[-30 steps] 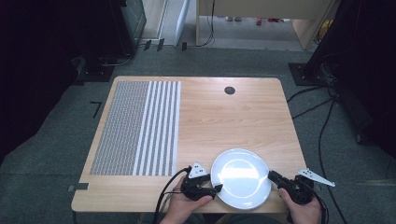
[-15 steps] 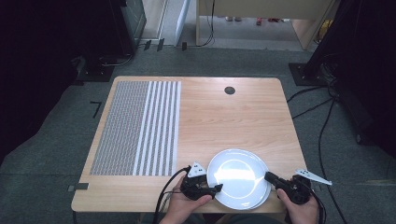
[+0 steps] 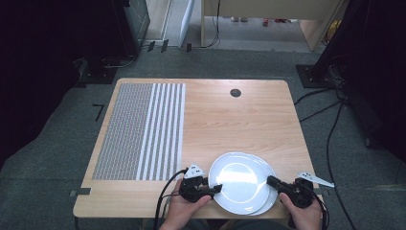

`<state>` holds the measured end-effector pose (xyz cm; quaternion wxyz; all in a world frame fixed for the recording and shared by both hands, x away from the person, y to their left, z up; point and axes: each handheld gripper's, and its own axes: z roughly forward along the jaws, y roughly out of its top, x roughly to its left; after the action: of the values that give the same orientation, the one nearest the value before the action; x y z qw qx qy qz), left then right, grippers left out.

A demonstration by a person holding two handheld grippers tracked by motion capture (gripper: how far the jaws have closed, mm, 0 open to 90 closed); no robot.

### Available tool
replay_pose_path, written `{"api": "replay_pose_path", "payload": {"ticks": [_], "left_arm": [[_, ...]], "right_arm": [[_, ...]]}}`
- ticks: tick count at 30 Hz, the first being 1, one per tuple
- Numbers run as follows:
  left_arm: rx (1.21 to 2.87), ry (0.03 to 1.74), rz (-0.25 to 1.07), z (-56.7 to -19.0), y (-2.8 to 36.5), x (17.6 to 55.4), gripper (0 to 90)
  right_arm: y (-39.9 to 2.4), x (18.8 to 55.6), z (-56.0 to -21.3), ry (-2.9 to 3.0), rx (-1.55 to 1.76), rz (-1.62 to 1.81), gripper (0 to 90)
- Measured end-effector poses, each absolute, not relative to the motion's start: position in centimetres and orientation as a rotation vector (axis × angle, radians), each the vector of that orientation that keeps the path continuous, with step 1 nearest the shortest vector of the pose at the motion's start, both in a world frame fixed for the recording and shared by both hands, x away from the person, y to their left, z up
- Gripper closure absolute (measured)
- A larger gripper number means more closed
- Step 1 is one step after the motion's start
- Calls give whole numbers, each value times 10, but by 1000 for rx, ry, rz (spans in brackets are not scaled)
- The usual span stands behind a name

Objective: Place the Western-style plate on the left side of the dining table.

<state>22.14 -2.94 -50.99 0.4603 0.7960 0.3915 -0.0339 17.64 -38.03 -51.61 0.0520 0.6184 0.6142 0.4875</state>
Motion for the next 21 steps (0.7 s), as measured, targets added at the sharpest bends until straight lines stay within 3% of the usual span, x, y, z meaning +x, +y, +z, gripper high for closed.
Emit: {"api": "replay_pose_path", "payload": {"ticks": [21], "left_arm": [[1917,978,-180,-508,-7,216,624]], "right_arm": [[-372,196,-519,1859,2027,1501,823]]}}
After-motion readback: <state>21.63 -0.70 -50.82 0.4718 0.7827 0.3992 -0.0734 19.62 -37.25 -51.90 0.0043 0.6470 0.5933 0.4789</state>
